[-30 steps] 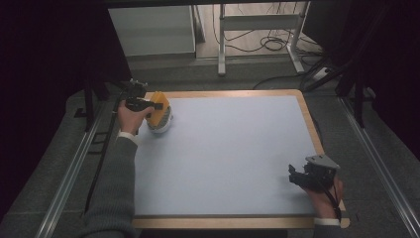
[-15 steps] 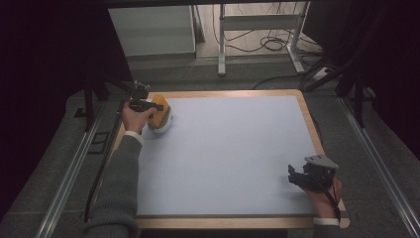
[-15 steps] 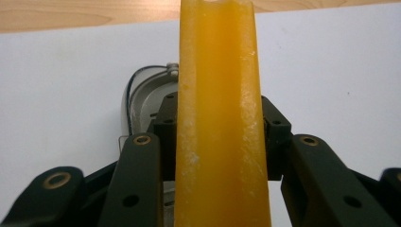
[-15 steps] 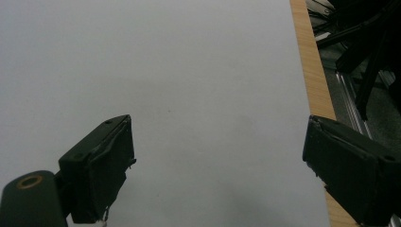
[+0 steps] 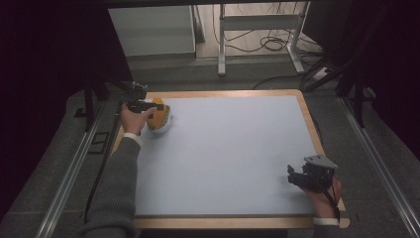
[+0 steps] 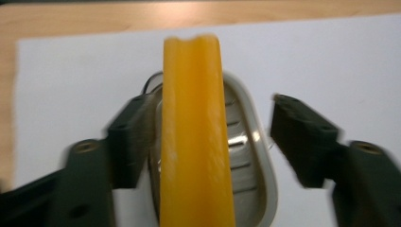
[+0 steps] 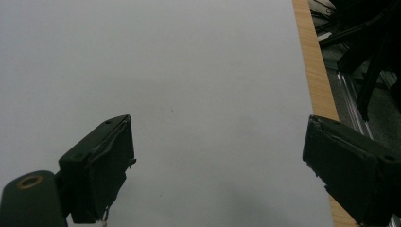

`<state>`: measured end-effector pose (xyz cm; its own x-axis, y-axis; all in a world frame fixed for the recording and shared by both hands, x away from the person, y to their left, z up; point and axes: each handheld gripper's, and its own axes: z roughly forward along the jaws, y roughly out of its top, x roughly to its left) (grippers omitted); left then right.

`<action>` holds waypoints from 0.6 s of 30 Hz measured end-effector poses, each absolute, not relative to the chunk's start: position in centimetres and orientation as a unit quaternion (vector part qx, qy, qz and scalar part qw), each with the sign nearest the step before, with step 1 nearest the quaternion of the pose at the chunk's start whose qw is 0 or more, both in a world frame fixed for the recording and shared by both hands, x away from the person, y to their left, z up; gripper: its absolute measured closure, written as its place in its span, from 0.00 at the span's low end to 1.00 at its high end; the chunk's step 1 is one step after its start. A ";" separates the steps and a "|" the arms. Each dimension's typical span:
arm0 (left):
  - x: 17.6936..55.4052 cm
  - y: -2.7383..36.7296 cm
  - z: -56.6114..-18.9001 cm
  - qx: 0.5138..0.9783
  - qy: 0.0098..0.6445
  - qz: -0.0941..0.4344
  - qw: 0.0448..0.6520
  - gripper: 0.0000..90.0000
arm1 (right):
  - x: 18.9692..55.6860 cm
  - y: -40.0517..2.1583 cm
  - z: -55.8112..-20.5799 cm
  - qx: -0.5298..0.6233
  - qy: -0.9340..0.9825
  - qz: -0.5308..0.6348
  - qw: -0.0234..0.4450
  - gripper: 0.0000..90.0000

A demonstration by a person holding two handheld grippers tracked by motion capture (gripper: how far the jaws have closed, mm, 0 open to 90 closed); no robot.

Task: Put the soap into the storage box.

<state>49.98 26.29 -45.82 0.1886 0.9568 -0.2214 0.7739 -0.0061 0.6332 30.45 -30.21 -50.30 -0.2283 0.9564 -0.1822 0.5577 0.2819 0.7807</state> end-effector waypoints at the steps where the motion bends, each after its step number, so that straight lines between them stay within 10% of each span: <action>1: 49.7 26.3 -45.7 0.693 0.624 0.142 0.331 0.33 | 30.4 -30.2 -50.3 0.521 0.726 0.296 0.338 0.11; 18: 43.6 27.4 -43.4 0.725 0.544 0.130 0.402 0.24 | 30.4 -30.1 -50.2 0.520 0.726 0.296 0.340 0.11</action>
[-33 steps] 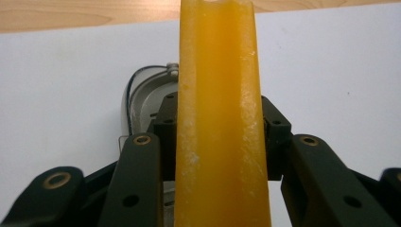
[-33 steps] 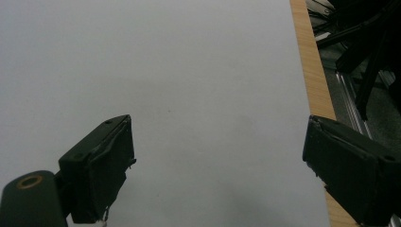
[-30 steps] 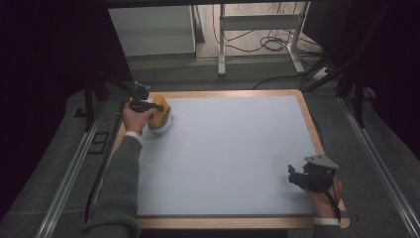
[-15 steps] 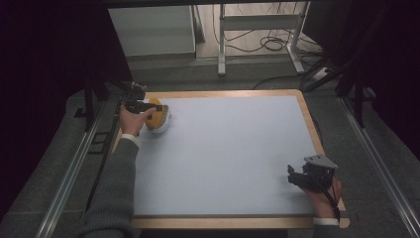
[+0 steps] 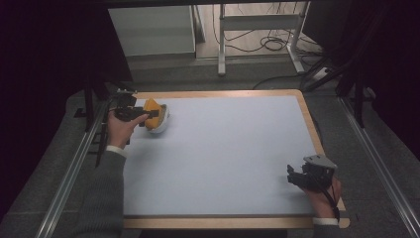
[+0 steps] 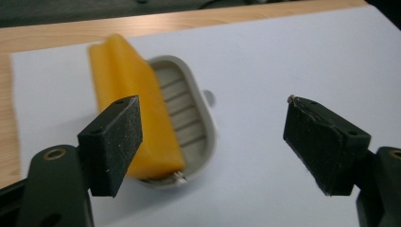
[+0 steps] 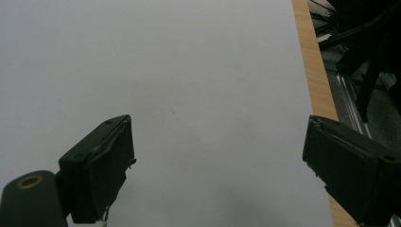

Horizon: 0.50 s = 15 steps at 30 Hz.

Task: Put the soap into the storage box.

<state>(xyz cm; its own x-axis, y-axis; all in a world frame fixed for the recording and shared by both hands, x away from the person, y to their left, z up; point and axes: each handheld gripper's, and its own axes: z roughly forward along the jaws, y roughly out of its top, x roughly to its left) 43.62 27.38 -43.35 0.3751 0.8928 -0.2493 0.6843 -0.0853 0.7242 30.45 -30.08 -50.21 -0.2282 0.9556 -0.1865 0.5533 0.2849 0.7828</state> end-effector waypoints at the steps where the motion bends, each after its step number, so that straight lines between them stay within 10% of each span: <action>1: 43.2 27.2 -43.4 0.730 0.535 0.127 0.405 0.24 | 30.5 -30.0 -50.2 0.520 0.725 0.298 0.339 0.11; 15: 36.6 25.2 -46.2 0.765 0.459 0.107 0.440 0.25 | 30.4 -29.9 -50.2 0.517 0.728 0.298 0.338 0.11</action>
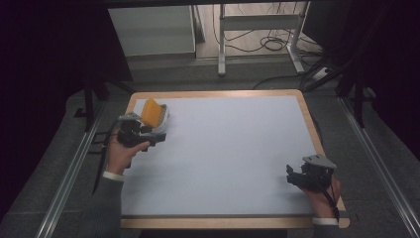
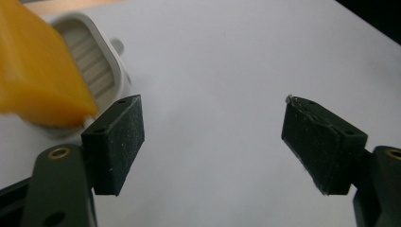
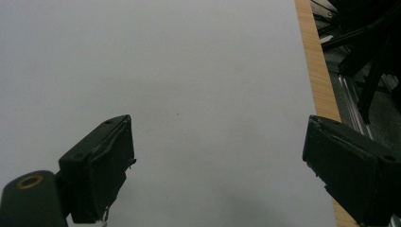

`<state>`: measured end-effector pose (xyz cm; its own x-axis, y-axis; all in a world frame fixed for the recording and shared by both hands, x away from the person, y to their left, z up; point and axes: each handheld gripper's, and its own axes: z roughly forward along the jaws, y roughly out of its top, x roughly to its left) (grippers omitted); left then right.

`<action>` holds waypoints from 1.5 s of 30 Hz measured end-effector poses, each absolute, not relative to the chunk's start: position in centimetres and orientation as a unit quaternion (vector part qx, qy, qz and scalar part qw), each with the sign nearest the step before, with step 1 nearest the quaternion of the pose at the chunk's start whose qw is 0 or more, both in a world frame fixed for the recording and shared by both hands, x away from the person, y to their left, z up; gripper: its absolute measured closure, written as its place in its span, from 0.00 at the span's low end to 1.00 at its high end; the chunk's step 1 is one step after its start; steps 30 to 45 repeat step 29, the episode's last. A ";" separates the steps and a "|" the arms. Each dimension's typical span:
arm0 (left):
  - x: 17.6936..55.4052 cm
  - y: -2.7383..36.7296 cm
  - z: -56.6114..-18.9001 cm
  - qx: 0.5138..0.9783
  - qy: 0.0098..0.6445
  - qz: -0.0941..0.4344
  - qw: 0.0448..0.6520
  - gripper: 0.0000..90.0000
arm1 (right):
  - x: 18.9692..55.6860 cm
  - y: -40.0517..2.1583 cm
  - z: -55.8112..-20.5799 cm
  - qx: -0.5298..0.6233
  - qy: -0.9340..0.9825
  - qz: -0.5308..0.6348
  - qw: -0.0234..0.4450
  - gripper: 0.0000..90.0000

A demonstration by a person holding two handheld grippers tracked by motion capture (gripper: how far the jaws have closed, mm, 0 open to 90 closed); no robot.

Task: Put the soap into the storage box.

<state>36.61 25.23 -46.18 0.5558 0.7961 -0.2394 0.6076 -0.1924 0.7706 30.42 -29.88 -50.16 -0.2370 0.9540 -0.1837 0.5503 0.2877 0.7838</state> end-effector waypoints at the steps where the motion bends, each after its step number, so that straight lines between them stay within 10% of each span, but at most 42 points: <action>1: 36.2 25.1 -46.6 0.764 0.459 0.104 0.442 0.25 | 30.4 -29.9 -50.2 0.517 0.728 0.299 0.338 0.11; 45: 32.7 24.0 -51.6 0.768 0.461 0.076 0.438 0.21 | 30.4 -29.4 -50.0 0.508 0.732 0.315 0.328 0.11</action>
